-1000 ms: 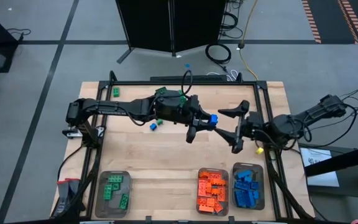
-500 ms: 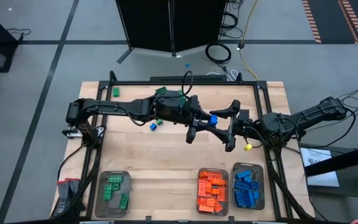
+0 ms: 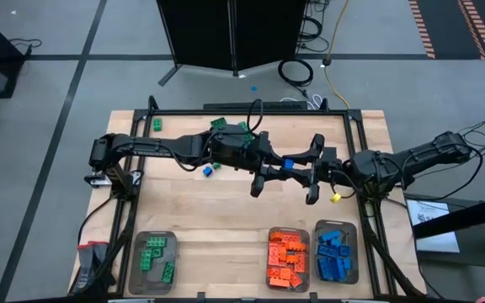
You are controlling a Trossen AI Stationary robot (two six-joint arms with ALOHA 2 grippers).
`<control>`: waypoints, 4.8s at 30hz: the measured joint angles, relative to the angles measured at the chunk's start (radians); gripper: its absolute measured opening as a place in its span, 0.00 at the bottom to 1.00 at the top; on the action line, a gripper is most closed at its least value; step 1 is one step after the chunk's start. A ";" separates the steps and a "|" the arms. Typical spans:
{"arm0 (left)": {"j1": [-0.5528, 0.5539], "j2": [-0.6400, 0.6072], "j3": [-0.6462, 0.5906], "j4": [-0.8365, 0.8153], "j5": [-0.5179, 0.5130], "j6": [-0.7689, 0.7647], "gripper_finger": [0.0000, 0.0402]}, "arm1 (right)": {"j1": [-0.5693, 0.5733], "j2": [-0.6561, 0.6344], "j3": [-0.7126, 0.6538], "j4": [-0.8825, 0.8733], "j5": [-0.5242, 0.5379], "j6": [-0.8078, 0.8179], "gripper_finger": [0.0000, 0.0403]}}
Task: Sort blocks
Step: Put the blue game piece into the right black bin
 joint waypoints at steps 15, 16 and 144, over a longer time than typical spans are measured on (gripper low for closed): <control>-0.007 -0.003 0.003 -0.089 -0.116 -0.066 0.68 | -0.018 -0.049 -0.003 -0.021 -0.002 -0.054 0.30; -0.007 -0.003 0.003 -0.117 -0.125 -0.066 0.72 | -0.018 -0.061 -0.003 -0.028 0.011 -0.056 0.30; 0.189 0.447 0.029 -0.506 -0.126 -0.490 0.83 | 0.603 0.094 -0.002 -1.147 -0.191 1.229 0.84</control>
